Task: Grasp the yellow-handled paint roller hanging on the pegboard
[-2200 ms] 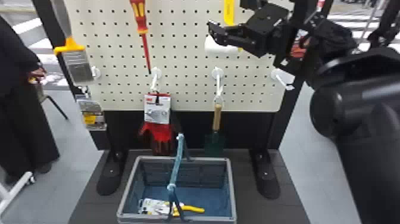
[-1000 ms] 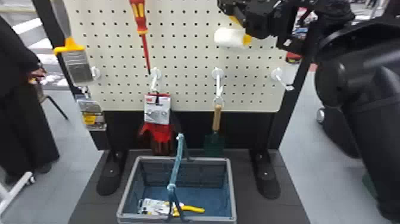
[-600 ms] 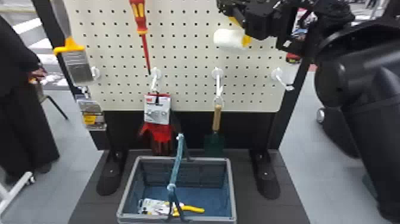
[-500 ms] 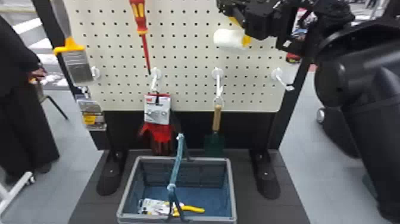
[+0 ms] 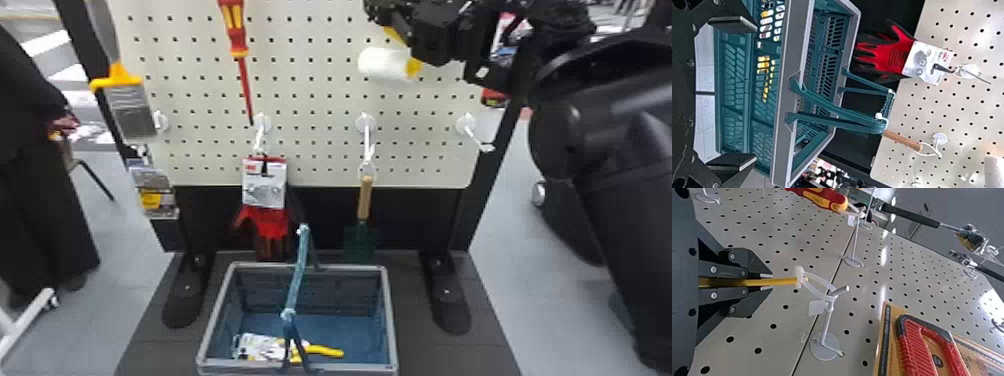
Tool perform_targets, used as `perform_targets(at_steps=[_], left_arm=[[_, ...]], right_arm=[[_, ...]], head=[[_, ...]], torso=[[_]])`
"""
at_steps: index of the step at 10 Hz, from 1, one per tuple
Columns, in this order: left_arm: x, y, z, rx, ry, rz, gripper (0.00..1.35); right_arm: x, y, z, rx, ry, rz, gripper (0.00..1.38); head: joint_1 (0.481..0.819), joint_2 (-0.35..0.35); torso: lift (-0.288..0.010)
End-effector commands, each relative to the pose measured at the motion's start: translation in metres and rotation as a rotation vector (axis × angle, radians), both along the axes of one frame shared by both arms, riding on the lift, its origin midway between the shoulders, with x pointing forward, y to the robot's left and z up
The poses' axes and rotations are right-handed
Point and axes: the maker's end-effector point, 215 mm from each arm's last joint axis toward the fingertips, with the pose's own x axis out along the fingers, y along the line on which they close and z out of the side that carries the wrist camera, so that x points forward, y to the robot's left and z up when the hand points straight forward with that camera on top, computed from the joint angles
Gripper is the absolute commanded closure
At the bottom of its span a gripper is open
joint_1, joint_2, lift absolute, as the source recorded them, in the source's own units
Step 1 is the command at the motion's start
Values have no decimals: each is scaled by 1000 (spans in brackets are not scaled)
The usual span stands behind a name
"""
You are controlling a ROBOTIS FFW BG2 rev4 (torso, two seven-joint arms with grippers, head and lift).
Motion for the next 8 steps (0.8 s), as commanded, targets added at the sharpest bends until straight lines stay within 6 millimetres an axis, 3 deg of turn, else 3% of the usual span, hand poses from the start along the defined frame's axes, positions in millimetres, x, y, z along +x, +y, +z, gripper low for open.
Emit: perform_targets(at_steps=[1, 8], left_arm=[[0, 0, 0, 0, 0, -1, 151], [0, -1, 0, -2, 0, -2, 151]], right_arm=[[1, 0, 0, -1, 2, 0, 1204], [-4, 3, 2, 12, 2, 15, 1205]], head=[[549, 0], [549, 0]], torso=[[-100], [-100]])
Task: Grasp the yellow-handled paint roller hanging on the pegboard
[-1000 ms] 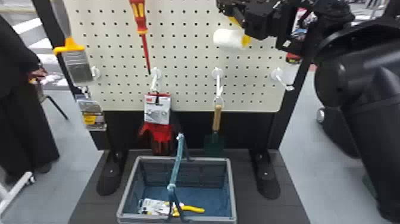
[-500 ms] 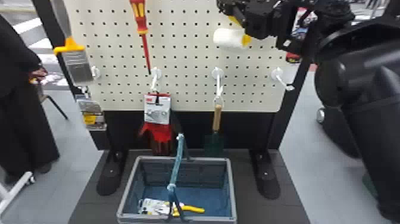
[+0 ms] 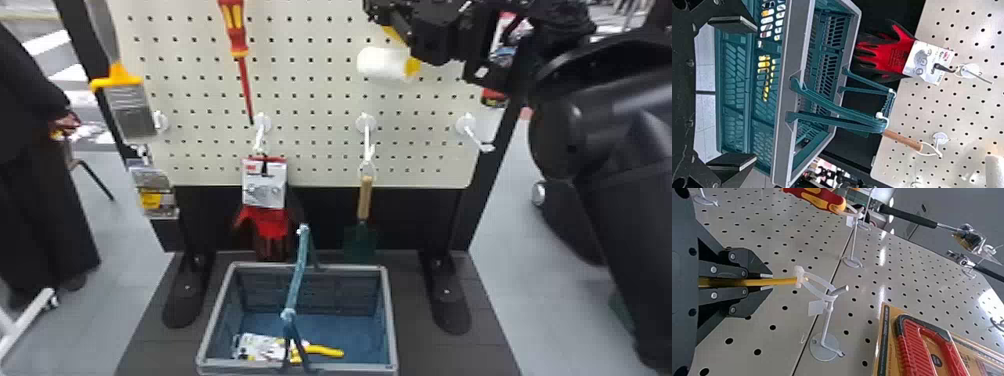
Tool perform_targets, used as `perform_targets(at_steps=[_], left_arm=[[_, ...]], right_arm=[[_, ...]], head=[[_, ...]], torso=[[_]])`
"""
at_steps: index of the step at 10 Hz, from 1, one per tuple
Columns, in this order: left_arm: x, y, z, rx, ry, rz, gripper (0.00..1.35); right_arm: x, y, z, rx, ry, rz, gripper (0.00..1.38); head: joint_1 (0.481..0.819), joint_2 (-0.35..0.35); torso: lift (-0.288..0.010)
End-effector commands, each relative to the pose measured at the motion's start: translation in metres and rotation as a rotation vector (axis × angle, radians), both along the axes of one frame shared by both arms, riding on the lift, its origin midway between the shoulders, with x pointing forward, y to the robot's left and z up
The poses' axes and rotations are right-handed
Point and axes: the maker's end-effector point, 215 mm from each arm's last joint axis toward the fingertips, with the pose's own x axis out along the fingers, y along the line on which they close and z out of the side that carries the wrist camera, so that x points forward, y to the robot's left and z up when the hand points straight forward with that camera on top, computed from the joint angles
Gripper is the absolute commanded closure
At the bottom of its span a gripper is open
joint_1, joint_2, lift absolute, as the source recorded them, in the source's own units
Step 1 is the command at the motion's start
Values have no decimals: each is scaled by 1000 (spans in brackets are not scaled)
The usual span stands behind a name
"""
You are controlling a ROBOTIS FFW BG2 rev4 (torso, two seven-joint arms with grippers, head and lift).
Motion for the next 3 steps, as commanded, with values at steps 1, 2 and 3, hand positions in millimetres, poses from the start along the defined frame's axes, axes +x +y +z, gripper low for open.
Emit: perform_targets(at_steps=[1, 2, 3], left_arm=[[0, 0, 0, 0, -1, 0, 153], [0, 0, 0, -1, 1, 0, 154], [0, 0, 0, -1, 1, 0, 156]], right_arm=[[-3, 2, 2, 2, -6, 4, 1205], [-2, 0, 2, 2, -6, 2, 1207], [-3, 1, 2, 1, -6, 3, 1207]], head=[[549, 0], [549, 0], [549, 0]], torso=[[-100], [-100], [-100]])
